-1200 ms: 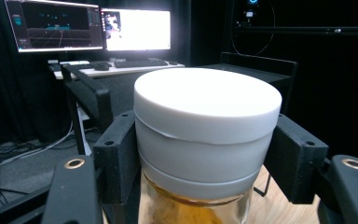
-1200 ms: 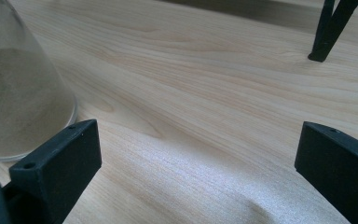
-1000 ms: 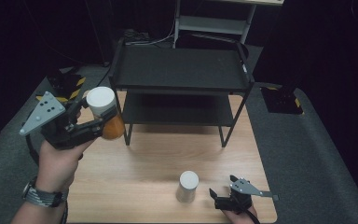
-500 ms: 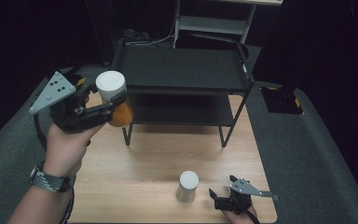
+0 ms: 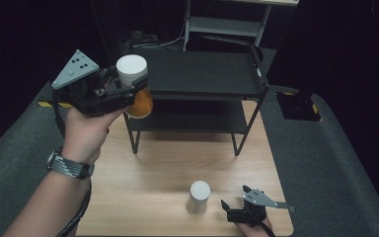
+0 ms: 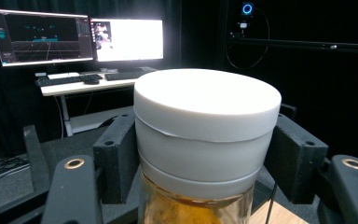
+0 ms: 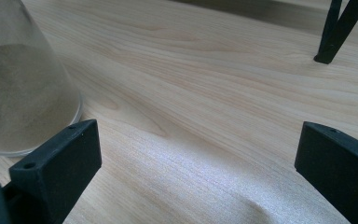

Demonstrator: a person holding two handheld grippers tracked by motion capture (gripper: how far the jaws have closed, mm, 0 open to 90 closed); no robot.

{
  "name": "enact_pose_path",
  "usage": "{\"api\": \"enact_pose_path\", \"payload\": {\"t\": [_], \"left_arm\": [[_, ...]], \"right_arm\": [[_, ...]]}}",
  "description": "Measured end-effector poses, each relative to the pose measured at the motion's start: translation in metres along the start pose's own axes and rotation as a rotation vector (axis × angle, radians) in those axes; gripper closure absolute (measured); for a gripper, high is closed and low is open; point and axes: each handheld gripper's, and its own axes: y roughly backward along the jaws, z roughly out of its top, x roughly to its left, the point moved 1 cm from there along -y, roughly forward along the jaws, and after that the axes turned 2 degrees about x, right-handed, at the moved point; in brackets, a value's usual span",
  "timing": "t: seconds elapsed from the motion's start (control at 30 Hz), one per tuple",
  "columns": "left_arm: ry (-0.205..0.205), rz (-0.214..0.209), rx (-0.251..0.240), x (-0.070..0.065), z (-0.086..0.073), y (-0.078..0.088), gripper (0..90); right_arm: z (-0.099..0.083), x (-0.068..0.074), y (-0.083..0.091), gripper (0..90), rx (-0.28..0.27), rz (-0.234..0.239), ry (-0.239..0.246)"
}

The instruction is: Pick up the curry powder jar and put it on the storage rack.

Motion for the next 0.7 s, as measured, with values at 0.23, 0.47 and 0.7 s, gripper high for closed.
{"api": "enact_pose_path", "payload": {"t": [0.23,0.47,0.7], "left_arm": [[0.020,0.006,0.009,0.003,0.010,-0.015,33.5],[0.020,0.020,0.004,0.005,0.022,-0.029,33.6],[-0.004,0.034,-0.011,0.004,0.031,-0.045,33.5]], "right_arm": [[0.000,0.000,0.000,0.0,0.000,0.001,0.005],[0.000,0.000,0.000,0.0,-0.001,0.003,0.002],[0.000,0.000,0.000,0.0,-0.002,0.005,0.002]]}}
